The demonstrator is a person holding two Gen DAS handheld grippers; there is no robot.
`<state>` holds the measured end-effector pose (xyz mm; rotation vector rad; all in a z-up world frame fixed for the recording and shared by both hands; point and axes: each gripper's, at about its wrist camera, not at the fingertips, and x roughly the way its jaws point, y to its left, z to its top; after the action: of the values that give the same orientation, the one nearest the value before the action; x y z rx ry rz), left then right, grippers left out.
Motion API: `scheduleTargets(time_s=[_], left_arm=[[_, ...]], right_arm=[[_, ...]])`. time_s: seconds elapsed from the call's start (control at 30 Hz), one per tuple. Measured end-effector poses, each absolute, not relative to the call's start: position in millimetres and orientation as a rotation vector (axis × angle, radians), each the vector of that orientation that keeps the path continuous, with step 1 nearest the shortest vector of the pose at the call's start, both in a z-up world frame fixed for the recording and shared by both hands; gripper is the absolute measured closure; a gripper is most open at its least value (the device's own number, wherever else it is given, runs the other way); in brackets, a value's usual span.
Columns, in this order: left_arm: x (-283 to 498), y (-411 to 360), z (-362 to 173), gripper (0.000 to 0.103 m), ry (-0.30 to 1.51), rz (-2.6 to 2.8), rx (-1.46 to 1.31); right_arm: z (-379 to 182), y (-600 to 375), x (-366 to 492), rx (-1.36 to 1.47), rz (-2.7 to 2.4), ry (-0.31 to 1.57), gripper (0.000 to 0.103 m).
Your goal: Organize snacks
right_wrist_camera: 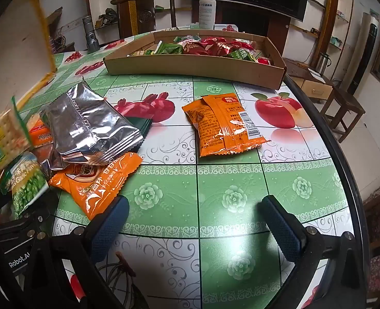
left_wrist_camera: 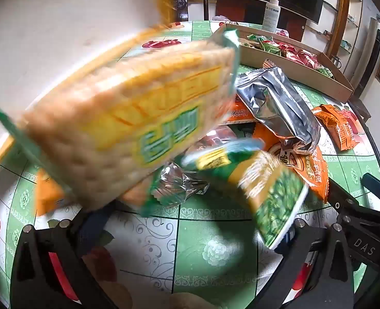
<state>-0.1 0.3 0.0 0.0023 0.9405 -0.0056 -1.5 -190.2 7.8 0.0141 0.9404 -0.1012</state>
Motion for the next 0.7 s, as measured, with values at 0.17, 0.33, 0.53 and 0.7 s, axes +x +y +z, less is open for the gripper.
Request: scheduleTargets(time_s=[0.17,0.33,0.53,0.7], left_arm=[[-0.4,2.0,0.4,0.0,0.941,-0.007,0.001],[-1.9,0.3,0.8,0.0,0.942,-0.004,0.006],[-1.0,-1.1,-0.9,0.0,0.942,-0.003,0.007],[-0.8,-0.9,-1.2,0.0,0.942,-0.003,0.006]], right_arm=[[8.1,-190.1,-1.5,0.013,-0.102,0.938,0.0],[7.9,-190.3,-1.6,0.014,-0.102,0.938,0.0],[7.8,-190.3,-1.5,0.013,-0.102,0.938,0.0],[7.8,-190.2,-1.5,0.013,-0.102,0.938,0.0]])
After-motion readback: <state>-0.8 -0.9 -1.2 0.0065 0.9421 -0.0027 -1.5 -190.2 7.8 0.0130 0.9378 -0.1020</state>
